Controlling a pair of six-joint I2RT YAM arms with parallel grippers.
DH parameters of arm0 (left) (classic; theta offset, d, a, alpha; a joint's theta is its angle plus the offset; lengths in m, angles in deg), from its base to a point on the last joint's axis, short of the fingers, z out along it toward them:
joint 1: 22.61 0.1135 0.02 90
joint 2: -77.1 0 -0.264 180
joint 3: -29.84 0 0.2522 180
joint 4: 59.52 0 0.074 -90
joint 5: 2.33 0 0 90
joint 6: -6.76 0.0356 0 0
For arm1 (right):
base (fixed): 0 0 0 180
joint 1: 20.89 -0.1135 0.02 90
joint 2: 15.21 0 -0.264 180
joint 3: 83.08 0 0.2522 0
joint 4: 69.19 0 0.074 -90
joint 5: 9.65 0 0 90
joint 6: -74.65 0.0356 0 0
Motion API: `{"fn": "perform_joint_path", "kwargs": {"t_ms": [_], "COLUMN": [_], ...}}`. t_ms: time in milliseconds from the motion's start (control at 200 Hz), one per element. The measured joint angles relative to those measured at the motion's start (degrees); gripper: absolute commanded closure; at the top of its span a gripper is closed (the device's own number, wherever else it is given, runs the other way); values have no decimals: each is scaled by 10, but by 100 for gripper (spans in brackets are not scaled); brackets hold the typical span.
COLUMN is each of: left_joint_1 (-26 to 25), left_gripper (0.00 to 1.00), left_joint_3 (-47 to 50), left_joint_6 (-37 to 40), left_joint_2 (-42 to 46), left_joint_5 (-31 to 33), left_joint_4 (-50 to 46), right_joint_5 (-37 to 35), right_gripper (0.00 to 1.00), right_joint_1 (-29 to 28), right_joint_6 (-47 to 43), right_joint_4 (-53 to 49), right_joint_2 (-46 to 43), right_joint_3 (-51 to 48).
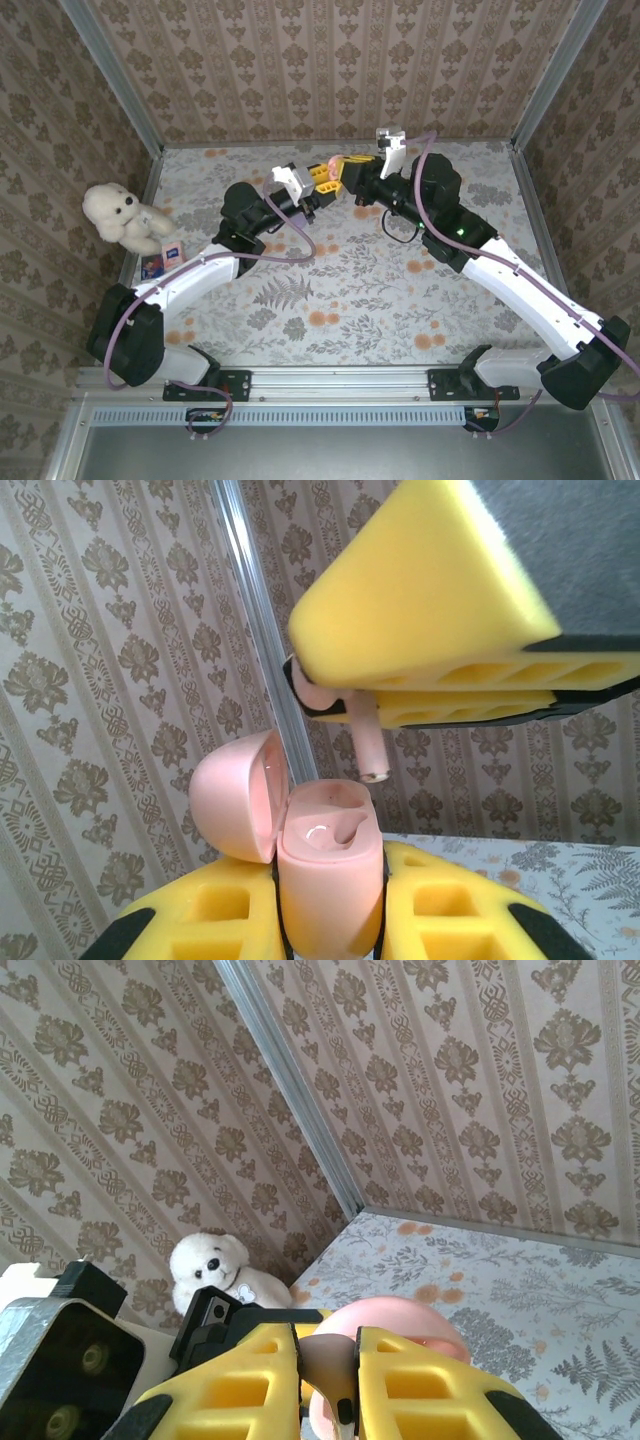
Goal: Insert the wireless bluetooth earbuds into the charging case
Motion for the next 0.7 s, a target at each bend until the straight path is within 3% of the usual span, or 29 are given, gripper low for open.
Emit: {"fn": "perform_joint_path", "kwargs": {"t_ms": [700], "left_joint_1": [0], "left_gripper": [100], "left_joint_3": [-2], "left_joint_6": [0], "left_joint_2": [0], "left_joint_5": [-1], "left_joint_4": [-15], "right_joint_5": [4], "right_gripper": [83], "right_joint_1": [9], "right_joint_6": [15], "right_joint_4": [3], "right_joint_2": [12], "right_joint_3": [-7]}}
